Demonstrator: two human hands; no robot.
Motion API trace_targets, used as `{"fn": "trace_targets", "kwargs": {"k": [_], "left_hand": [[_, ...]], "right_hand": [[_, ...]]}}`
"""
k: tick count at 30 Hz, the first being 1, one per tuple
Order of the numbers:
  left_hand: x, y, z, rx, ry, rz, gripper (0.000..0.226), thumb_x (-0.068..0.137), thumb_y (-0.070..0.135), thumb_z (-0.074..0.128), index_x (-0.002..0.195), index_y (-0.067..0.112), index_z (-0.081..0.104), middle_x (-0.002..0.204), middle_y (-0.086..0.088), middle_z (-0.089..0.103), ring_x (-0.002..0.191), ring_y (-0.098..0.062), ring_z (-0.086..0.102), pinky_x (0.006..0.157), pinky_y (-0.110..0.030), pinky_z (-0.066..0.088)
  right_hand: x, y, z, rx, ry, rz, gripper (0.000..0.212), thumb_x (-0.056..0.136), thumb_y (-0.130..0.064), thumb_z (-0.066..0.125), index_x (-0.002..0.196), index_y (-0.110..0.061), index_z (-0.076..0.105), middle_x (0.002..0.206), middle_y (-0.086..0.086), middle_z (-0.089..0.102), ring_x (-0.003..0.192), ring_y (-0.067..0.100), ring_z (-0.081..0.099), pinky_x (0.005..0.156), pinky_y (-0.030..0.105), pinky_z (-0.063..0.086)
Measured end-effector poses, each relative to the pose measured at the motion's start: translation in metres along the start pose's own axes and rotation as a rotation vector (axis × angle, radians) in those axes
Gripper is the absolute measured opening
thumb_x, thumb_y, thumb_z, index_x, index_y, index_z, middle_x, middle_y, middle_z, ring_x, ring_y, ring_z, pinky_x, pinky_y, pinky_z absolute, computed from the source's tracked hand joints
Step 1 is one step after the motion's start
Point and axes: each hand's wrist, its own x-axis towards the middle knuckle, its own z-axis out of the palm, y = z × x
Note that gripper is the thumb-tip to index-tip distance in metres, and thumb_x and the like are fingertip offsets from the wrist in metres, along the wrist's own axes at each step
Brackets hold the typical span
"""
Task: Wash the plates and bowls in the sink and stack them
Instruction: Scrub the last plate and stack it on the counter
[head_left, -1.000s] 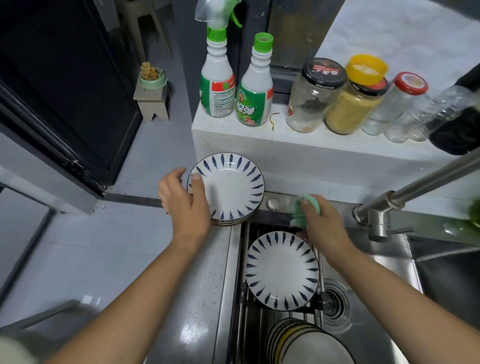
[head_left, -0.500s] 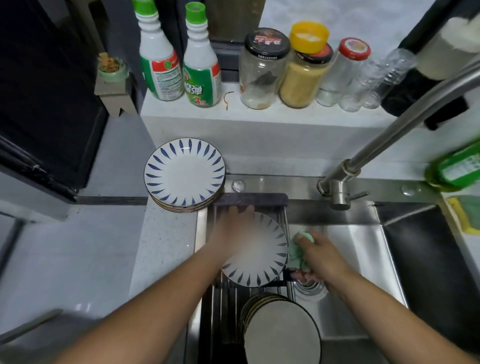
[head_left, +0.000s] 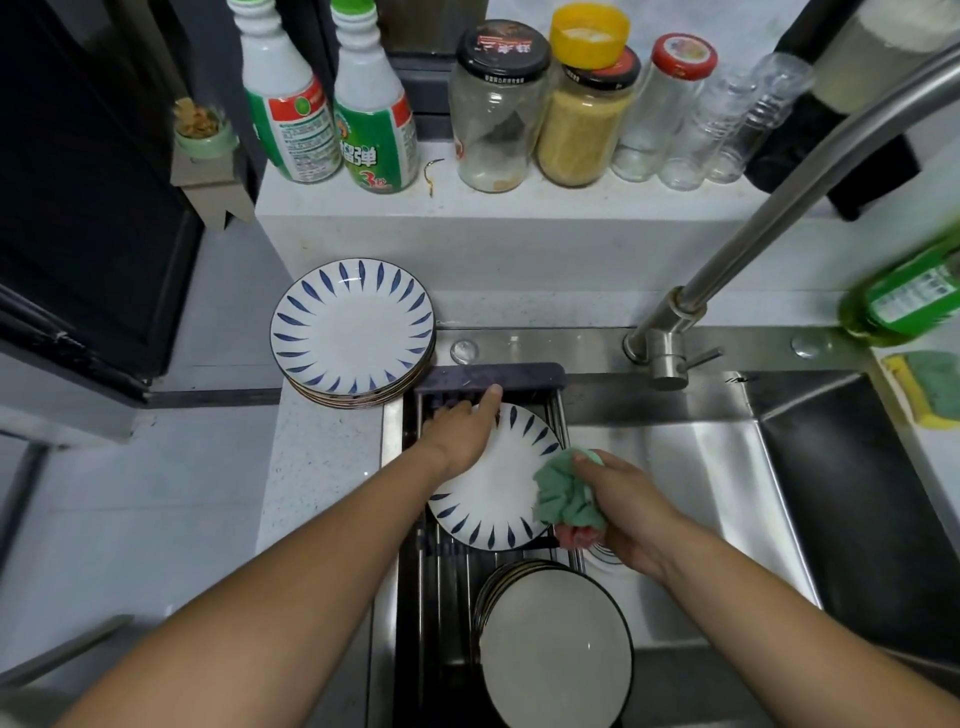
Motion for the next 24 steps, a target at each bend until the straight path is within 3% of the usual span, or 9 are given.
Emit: {"fn": "trace_targets", "kwargs": {"k": [6,12,16,20,24], "left_hand": [[-0.003,0.0,-0.002,0.003,-0.022,0.031,0.061,0.11,0.051,0.013,0.161,0.022,0.03,0.163,-0.017,0.035,0.151,-0.036,0.028,0.124,-0.048,0.021],[-0.008,-0.002,-0.005,-0.099,-0.011,0.045,0.085,0.1,0.073,0.024,0.153,0.01,0.045,0.16,-0.012,0.041,0.15,-0.032,0.033,0.124,-0.05,0.022],[-0.011,-0.004,-0.006,-0.221,0.036,0.059,0.12,0.065,0.101,0.03,0.153,0.021,0.047,0.161,-0.004,0.041,0.15,-0.029,0.033,0.123,-0.052,0.025],[-0.012,-0.01,-0.005,-0.402,0.046,0.113,0.109,0.059,0.105,0.043,0.137,0.033,0.063,0.142,0.005,0.062,0.135,-0.024,0.053,0.118,-0.049,0.037],[-0.015,-0.015,-0.002,-0.584,0.063,0.089,0.099,0.063,0.096,0.06,0.137,0.031,0.063,0.136,0.003,0.067,0.122,-0.02,0.065,0.106,-0.046,0.052]], "right_hand": [[-0.008,-0.002,0.002,-0.012,0.002,-0.02,0.019,0.104,-0.022,0.05,0.109,-0.006,0.06,0.084,0.021,0.067,0.044,0.027,0.063,0.035,0.022,0.039],[-0.016,-0.009,-0.001,-0.027,0.01,-0.044,0.019,0.105,-0.02,0.049,0.11,-0.005,0.059,0.09,0.025,0.065,0.042,0.021,0.061,0.033,0.02,0.038],[-0.018,-0.012,-0.006,-0.094,0.034,-0.09,0.021,0.105,-0.024,0.048,0.107,-0.006,0.059,0.082,0.024,0.065,0.042,0.023,0.061,0.034,0.023,0.04],[-0.019,-0.021,-0.013,-0.16,0.076,-0.154,0.025,0.106,-0.023,0.046,0.108,-0.004,0.061,0.084,0.026,0.065,0.041,0.022,0.058,0.033,0.021,0.037],[-0.023,-0.034,-0.018,-0.168,0.087,-0.203,0.026,0.106,-0.022,0.045,0.108,-0.002,0.061,0.077,0.023,0.064,0.04,0.022,0.057,0.032,0.02,0.034]]}}
